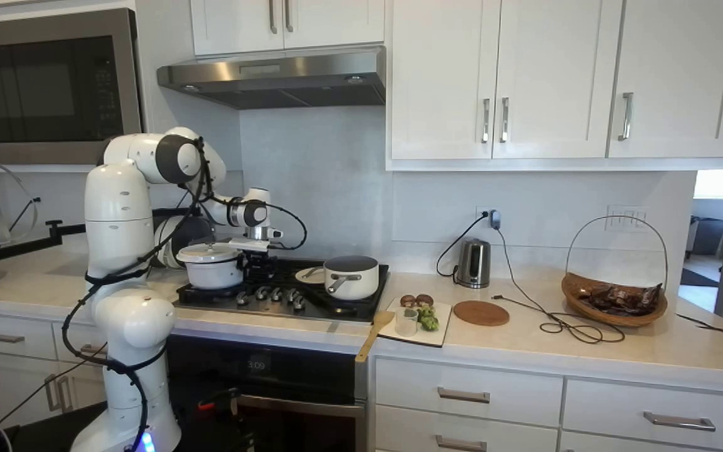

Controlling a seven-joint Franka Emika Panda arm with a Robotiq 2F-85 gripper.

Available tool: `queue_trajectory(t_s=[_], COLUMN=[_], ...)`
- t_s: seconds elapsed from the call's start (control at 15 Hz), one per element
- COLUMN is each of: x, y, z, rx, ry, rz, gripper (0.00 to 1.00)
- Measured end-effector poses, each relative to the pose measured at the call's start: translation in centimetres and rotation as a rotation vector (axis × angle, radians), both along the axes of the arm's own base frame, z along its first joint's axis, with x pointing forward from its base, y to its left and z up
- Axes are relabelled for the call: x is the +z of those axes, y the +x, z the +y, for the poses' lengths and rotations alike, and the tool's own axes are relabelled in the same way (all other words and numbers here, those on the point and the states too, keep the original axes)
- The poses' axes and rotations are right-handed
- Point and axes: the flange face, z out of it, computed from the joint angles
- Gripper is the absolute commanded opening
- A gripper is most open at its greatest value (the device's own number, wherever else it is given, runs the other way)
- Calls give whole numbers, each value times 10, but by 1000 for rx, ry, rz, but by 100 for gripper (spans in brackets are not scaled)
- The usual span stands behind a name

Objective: Turn the second knob from the left anticlockwise

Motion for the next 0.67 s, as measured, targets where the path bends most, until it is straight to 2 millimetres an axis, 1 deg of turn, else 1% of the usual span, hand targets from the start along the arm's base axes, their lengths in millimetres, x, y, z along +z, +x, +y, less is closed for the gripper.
queue_trajectory(t_s=[0.67], x=[-17], y=[-3], z=[-5], rx=[-19], ry=[-12], rz=[-4], gripper=[100])
